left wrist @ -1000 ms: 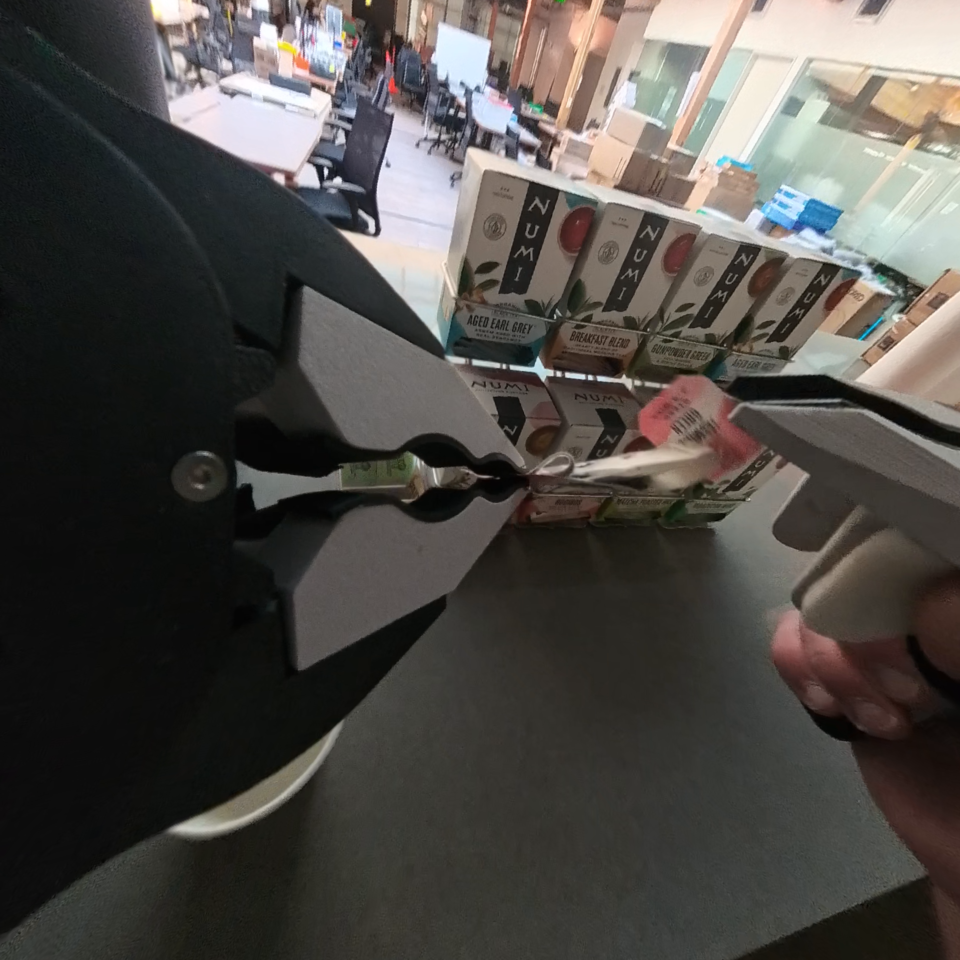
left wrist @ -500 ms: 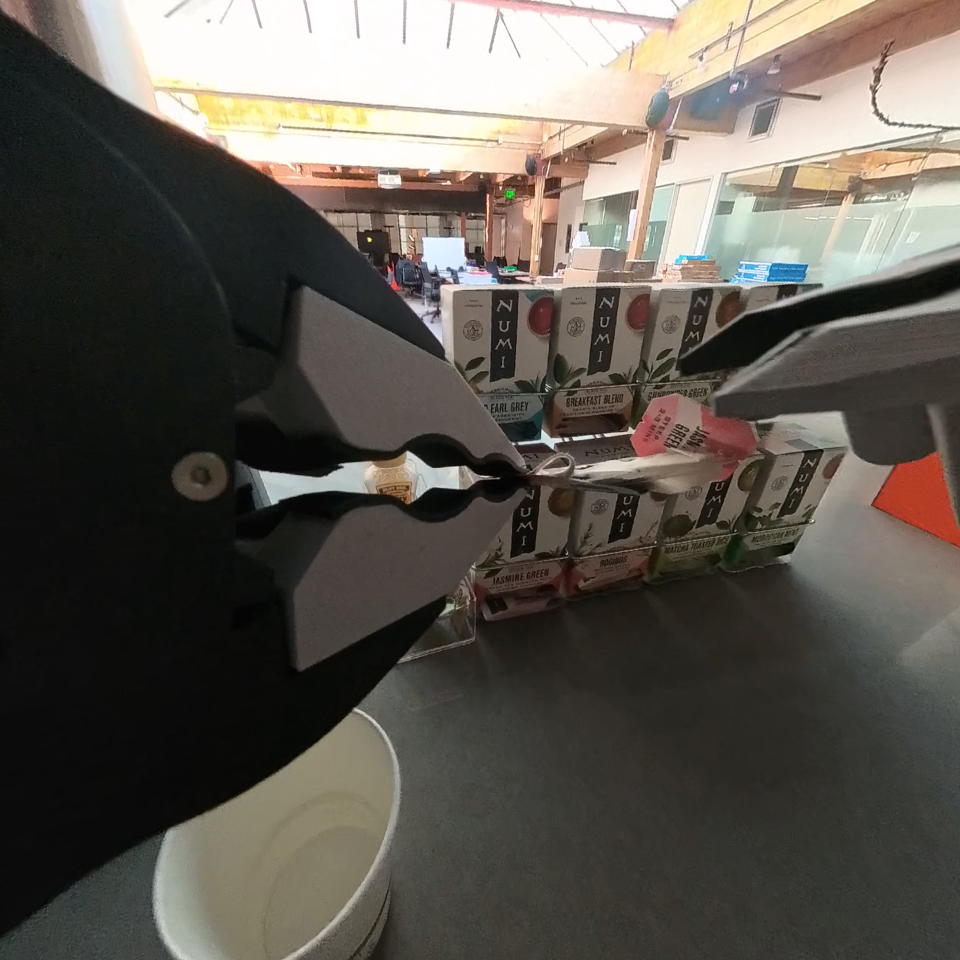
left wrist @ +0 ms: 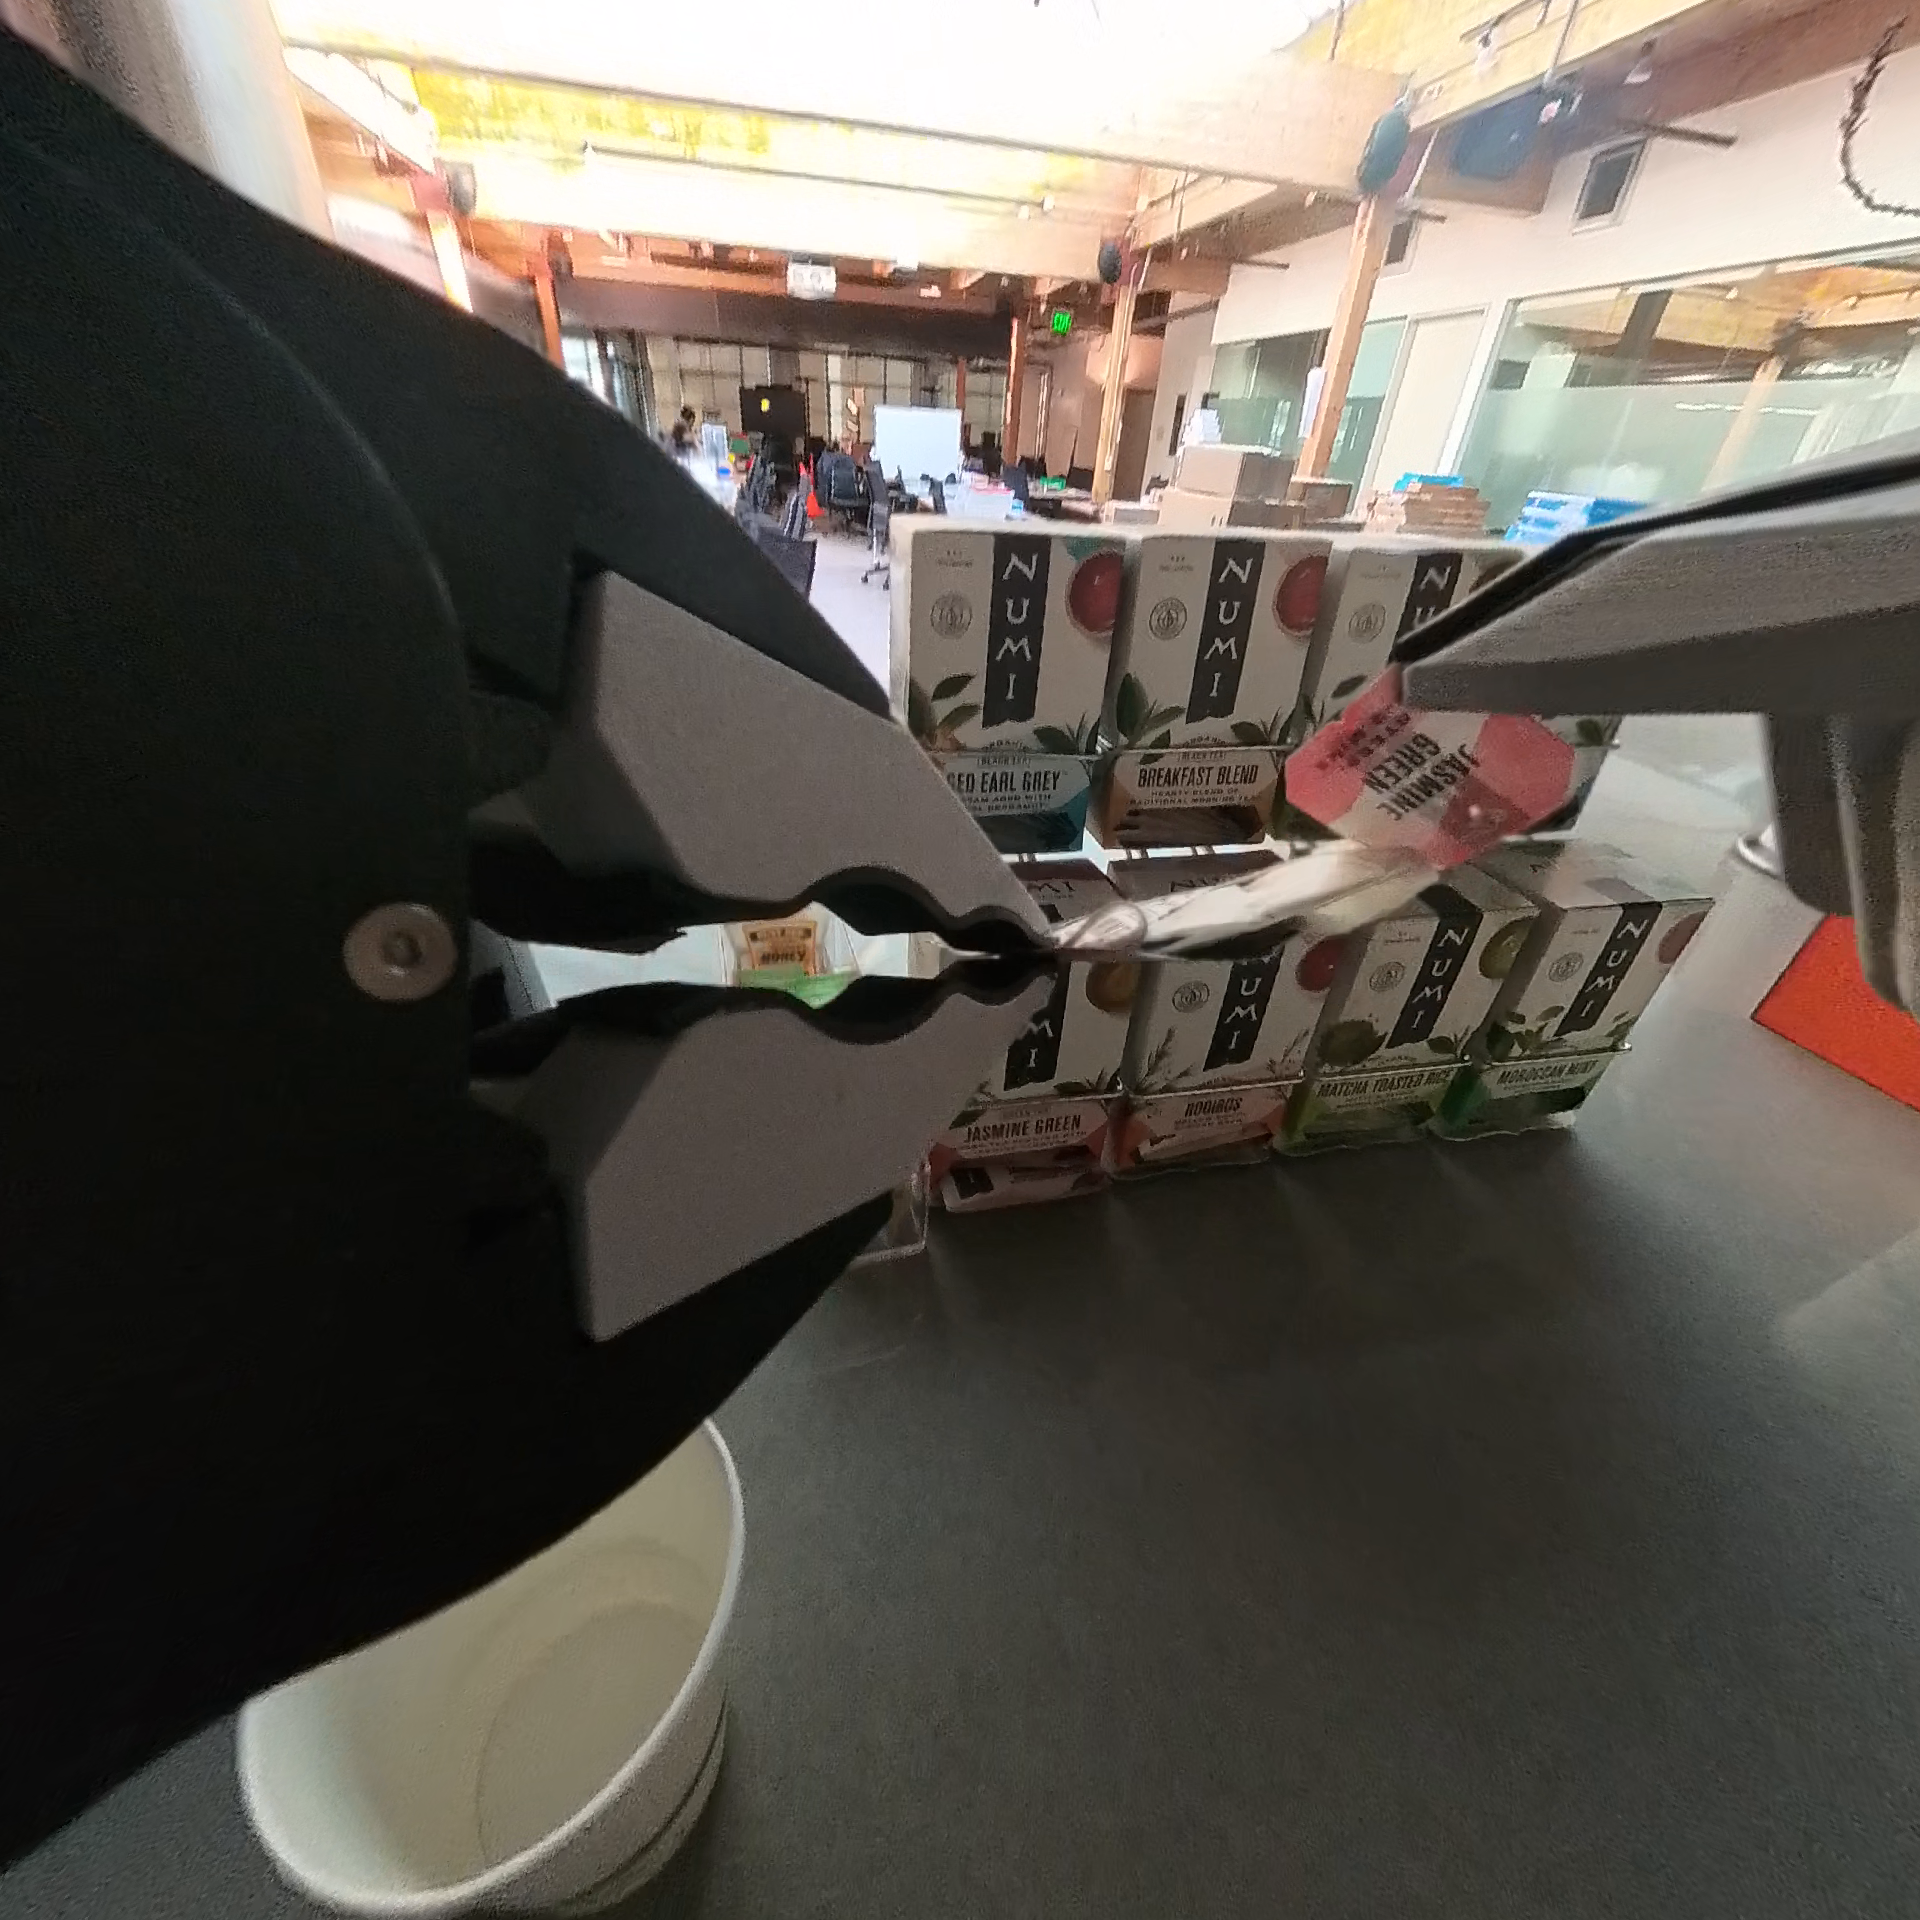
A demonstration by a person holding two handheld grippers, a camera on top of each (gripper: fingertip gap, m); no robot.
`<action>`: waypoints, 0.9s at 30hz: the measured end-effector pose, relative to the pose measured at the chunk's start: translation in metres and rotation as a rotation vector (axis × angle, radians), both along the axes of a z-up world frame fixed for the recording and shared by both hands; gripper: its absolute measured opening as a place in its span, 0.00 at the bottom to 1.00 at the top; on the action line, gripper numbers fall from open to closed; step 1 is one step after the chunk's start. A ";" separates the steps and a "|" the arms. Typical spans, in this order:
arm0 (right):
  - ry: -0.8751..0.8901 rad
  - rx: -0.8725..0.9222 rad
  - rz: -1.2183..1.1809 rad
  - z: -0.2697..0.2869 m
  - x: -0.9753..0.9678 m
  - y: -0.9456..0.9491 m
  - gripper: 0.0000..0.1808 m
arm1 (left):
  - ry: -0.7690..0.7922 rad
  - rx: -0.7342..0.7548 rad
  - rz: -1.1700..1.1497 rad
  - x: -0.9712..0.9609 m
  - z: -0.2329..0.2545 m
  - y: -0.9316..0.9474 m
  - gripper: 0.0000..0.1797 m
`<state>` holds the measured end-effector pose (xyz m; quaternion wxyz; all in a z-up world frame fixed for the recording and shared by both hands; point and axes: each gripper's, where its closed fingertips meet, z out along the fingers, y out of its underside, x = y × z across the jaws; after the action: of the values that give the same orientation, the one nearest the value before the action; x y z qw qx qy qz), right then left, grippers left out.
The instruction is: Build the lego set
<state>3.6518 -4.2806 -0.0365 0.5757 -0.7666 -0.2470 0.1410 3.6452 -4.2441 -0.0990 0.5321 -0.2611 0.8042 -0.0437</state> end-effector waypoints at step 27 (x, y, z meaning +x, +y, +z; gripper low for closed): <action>0.198 0.265 0.085 0.052 -0.001 -0.004 0.00 | 0.057 -0.544 -0.027 0.006 -0.014 0.003 0.00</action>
<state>3.6512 -4.2851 0.0156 0.6866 -0.6553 -0.2377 0.2065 3.6514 -4.2416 -0.1126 0.4190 -0.3848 0.7809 -0.2581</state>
